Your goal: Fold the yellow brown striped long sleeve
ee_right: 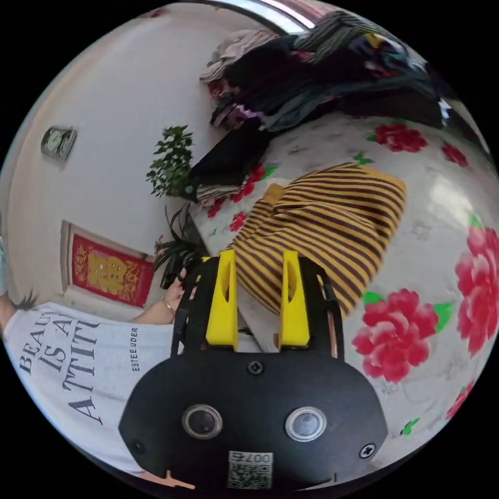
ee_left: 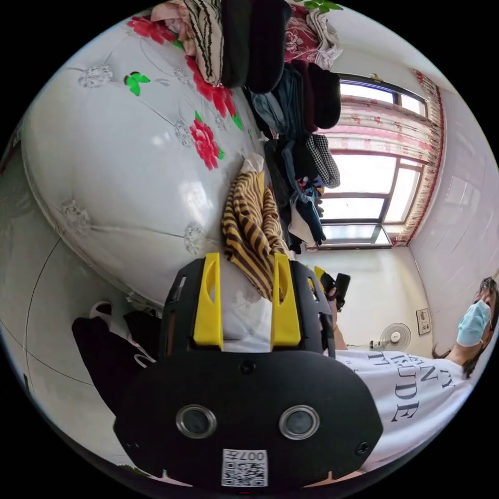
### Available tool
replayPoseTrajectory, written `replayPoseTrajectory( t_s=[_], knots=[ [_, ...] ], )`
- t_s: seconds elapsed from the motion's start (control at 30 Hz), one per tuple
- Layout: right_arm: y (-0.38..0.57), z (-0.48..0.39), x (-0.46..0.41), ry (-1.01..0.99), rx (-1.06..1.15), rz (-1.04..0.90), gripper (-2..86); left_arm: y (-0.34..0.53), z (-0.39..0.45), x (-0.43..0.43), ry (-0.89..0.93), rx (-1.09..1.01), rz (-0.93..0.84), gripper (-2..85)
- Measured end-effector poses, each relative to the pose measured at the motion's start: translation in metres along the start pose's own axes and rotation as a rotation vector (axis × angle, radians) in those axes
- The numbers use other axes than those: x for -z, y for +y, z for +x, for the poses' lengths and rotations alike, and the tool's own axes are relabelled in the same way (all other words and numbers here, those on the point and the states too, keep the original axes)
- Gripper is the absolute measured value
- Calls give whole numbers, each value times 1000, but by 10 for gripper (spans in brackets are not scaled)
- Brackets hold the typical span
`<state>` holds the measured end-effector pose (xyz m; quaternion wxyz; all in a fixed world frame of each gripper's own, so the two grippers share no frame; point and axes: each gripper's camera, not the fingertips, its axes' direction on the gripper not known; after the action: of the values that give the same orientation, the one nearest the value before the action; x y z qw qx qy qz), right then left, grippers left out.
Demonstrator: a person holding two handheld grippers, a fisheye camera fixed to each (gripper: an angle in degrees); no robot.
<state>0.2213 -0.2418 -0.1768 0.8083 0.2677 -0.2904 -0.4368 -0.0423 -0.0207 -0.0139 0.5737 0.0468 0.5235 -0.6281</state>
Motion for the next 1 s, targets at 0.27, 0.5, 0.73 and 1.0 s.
replayPoseTrajectory(
  t_s=[0.27, 0.5, 0.73, 1.0],
  knots=[
    [39, 135, -16, -204, -448, -9, 110, -1, 17, -60, -24, -85, -130, 171],
    [18, 134, -42, -515, -545, 85, 56, -9, 6, -82, 25, -14, -110, 83],
    [-131, -26, -3, -570, -142, 222, 29, -113, 124, -5, 180, -311, 105, 80],
    [-264, -229, -47, -632, 222, 291, 31, -160, 229, 135, -12, -584, 397, 88]
  ],
)
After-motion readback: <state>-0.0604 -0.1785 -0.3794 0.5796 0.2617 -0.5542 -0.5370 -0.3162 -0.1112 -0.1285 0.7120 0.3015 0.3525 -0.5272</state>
